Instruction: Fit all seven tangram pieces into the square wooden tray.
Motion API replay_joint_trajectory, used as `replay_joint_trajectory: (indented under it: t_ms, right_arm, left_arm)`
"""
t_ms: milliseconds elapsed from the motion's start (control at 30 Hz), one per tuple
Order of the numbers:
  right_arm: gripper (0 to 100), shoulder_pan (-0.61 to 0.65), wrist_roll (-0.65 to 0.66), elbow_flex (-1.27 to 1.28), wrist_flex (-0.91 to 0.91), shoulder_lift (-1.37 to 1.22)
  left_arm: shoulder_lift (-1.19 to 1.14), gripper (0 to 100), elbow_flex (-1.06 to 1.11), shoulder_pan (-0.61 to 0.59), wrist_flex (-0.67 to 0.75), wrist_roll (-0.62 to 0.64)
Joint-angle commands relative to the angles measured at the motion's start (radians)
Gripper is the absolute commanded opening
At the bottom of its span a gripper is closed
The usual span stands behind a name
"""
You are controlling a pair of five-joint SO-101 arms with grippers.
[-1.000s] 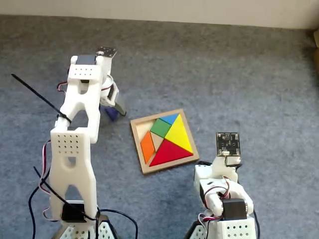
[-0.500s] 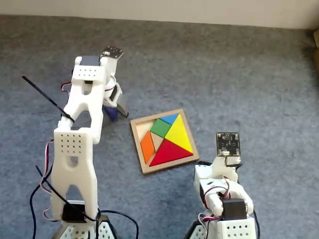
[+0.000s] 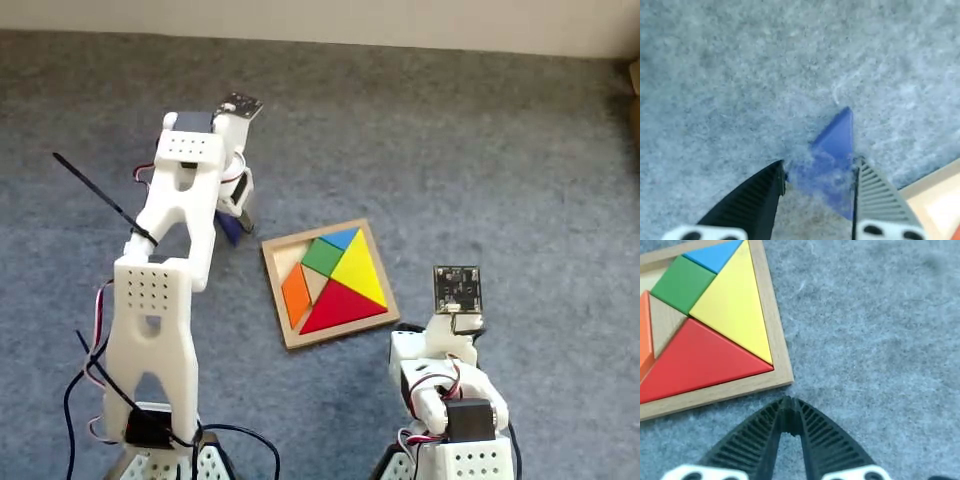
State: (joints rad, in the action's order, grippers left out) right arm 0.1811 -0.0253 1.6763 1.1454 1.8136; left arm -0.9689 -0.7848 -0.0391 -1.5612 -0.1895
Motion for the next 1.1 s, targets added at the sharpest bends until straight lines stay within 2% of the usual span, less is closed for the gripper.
replay_joint_trajectory:
  t_ms: [0, 200, 467, 900, 1067]
  right_arm:
    - [0.4, -0.01, -0.003, 0.088, 0.004, 0.016]
    - [0.4, -0.01, -0.003, 0.088, 0.004, 0.016]
    - [0.4, -0.01, -0.003, 0.088, 0.004, 0.016]
    - [0.4, -0.01, -0.003, 0.088, 0.004, 0.016]
    - [0.4, -0.01, -0.003, 0.088, 0.004, 0.016]
  left_arm:
    - [0.01, 21, -0.027, 0.013, 0.014, -0.031]
    - [0.091, 21, -0.056, 0.024, -0.055, -0.031]
    - [0.177, 21, -0.054, 0.134, -0.17, -0.026]
    - [0.196, 21, 0.008, 0.297, -0.176, -0.023]
    - [0.196, 21, 0.013, 0.318, -0.178, -0.023]
